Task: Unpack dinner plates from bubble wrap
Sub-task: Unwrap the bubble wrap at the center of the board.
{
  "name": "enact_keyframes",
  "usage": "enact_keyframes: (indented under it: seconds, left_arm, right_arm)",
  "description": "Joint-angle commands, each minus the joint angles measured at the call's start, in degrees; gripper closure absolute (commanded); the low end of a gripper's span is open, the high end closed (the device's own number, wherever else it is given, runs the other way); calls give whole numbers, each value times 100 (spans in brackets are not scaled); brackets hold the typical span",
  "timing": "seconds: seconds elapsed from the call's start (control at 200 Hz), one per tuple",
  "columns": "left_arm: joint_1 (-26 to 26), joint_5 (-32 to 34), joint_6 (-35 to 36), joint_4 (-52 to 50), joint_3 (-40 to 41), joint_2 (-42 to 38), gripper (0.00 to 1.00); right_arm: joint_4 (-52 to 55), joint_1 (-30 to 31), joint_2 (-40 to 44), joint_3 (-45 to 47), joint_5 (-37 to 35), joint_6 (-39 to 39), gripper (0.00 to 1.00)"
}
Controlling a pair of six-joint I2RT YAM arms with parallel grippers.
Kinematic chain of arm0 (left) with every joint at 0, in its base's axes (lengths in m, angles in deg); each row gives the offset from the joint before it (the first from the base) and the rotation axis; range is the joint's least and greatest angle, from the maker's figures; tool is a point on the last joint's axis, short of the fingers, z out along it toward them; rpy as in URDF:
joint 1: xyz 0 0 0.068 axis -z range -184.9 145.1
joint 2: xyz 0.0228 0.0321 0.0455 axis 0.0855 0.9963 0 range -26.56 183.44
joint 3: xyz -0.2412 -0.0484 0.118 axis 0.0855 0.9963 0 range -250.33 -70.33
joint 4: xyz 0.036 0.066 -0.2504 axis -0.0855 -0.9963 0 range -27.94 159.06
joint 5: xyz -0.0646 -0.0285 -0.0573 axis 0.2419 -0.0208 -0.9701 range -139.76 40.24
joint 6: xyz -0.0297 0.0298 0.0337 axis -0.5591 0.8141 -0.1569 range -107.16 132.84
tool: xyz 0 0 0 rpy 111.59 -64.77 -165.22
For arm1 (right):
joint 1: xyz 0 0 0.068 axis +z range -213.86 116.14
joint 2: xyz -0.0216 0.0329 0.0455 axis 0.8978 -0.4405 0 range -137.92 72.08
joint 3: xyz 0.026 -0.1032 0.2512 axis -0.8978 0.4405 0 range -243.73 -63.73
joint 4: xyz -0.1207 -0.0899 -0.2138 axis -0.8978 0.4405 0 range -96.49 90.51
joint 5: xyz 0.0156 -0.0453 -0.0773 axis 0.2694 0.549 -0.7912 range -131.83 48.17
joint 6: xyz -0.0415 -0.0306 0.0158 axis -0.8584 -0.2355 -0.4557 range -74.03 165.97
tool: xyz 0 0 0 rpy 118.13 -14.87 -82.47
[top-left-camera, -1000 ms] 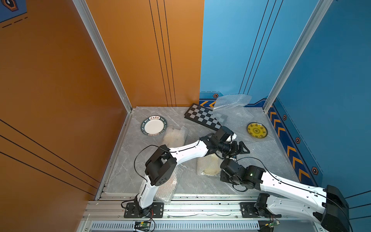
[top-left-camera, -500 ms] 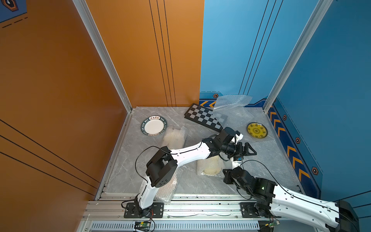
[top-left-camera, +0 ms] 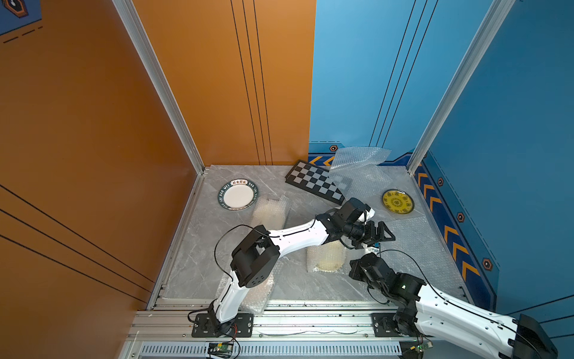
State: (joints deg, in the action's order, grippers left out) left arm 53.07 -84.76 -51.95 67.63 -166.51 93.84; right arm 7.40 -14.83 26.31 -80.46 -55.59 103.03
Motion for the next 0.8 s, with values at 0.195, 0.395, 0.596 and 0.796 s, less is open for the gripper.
enact_keyframes:
  seconds: [0.195,0.395,0.596,0.796]
  left_arm:
    - [-91,-223,261,-590,-455,93,2]
    - [-361,-289,582,-1222,-1196,292,2]
    - [-377,-479,227,-769,-2335,843,2]
    - [-236,-499,-272,-717,-4192,1837,2]
  right_arm:
    - [358,136,-136,399,-17,968,100]
    - [525,176,-34,494,18,1094,100]
    - [534,89,-121,604,200,1137,100]
    - [542,27,-109,619,303,1096,100]
